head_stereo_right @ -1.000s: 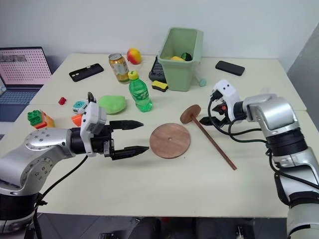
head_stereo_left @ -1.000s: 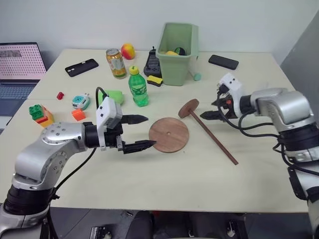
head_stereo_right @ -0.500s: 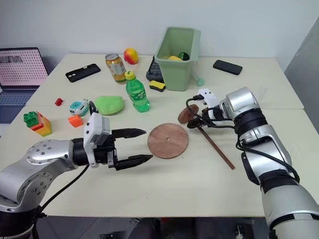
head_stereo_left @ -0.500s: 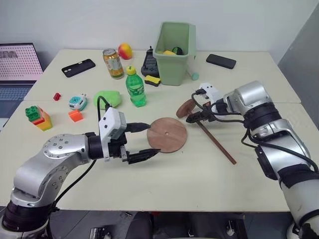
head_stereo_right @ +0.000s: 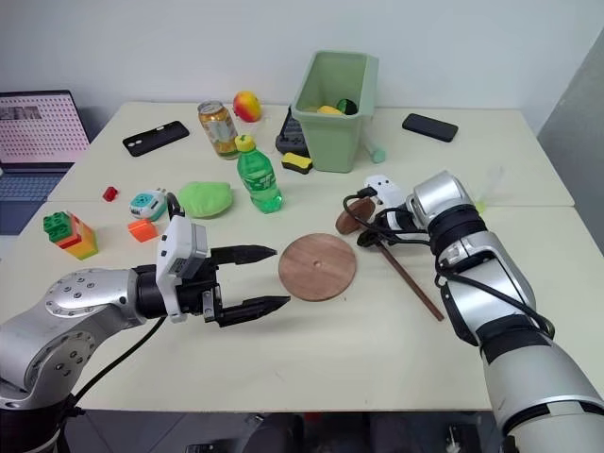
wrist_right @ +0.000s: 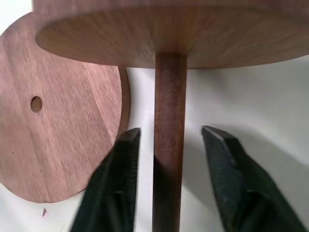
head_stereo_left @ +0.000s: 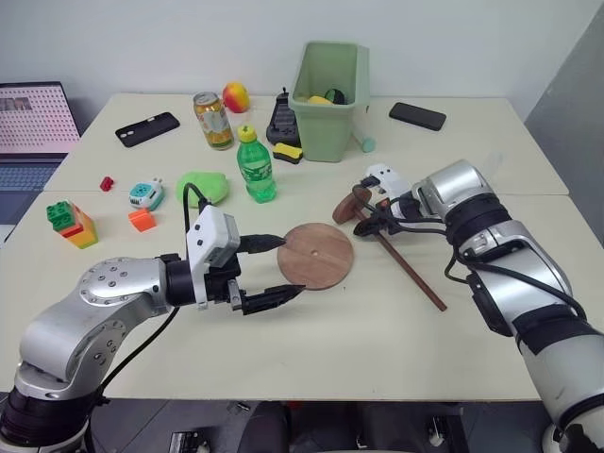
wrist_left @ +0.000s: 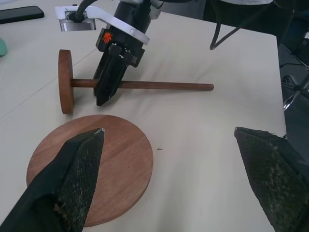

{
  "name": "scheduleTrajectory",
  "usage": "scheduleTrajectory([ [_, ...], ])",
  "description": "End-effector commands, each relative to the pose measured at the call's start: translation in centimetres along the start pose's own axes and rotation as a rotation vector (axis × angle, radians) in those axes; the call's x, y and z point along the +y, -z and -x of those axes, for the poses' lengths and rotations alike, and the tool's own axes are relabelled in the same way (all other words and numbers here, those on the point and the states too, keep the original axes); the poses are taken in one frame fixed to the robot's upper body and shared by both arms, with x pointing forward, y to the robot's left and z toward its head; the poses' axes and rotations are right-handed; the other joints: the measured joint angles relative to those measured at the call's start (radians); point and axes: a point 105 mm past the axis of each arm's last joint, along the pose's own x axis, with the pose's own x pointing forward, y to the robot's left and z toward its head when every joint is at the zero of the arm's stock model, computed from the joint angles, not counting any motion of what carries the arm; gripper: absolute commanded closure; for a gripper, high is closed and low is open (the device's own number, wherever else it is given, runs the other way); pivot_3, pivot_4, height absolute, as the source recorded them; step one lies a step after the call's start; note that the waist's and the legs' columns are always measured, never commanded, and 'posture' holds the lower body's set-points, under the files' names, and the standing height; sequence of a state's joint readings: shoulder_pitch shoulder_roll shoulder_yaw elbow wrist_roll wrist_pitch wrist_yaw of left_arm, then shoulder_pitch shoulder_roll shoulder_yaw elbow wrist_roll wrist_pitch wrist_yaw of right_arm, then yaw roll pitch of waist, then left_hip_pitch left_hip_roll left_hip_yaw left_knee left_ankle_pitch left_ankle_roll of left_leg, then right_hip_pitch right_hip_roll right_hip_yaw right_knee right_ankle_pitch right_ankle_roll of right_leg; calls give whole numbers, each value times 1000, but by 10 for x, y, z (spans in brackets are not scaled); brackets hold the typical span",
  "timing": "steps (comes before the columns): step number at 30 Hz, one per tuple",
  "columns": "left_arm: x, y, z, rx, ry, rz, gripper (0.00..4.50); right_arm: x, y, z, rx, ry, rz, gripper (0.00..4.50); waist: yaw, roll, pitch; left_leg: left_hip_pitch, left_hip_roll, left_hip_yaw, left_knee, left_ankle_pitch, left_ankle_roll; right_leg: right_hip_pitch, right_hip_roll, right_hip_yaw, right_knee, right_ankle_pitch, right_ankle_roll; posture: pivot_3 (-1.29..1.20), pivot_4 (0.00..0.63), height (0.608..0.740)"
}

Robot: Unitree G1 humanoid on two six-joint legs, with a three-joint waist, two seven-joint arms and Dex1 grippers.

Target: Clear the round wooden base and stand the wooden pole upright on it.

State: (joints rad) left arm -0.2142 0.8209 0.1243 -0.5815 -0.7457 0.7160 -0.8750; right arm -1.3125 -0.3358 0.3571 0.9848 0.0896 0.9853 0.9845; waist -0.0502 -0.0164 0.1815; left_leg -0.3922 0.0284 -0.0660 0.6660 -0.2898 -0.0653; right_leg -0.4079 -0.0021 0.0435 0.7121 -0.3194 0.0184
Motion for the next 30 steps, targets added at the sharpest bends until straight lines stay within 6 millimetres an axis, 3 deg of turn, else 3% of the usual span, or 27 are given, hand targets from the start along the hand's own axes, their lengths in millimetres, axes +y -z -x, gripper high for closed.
scheduleTrajectory([
  [1,-3,-9,1,-21,13,-46,0,4,-19,10,-51,-6,33,3527,0,0,0,0,0,0,0,0,0,0,0,0,0,0,0,0,150,740],
  [5,-2,-8,0,-24,25,-47,0,3,-24,15,-77,-8,8,4240,0,0,0,0,0,0,0,0,0,0,0,0,0,0,0,0,150,740],
  [8,6,-13,0,-76,-7,-94,0,5,-38,27,-151,-21,-59,4264,0,1,0,0,0,0,0,0,0,0,0,0,0,0,0,0,150,740],
  [12,21,-12,6,-130,-87,-94,0,17,-83,65,-388,-98,-108,4264,0,1,0,-1,0,1,0,0,0,-1,0,0,1,0,0,0,150,740],
  [15,25,-6,15,-156,-177,-58,0,50,-126,122,-727,-197,49,4264,-2,1,0,-2,1,1,-1,0,0,-2,0,0,0,0,0,0,150,740],
  [17,14,-6,18,-211,-166,35,0,66,-126,139,-846,-215,75,4264,-4,1,0,-4,1,1,-1,0,0,-3,0,0,-1,0,0,0,150,740],
  [20,-8,1,23,-238,-164,99,0,92,-113,142,-1017,-189,192,4264,-3,-2,-2,-7,4,-5,-2,0,0,-3,0,-1,0,0,0,0,150,740],
  [24,-31,25,30,-179,-229,86,0,117,-91,130,-1205,-110,287,4264,-6,0,-1,-5,2,-8,-3,0,-1,-2,-2,1,-2,0,0,0,150,740],
  [30,-42,53,38,-143,-300,113,0,134,-77,108,-1316,-80,235,4264,2,2,-1,-2,0,-8,-1,2,-3,-1,-2,-2,2,0,0,0,150,740],
])
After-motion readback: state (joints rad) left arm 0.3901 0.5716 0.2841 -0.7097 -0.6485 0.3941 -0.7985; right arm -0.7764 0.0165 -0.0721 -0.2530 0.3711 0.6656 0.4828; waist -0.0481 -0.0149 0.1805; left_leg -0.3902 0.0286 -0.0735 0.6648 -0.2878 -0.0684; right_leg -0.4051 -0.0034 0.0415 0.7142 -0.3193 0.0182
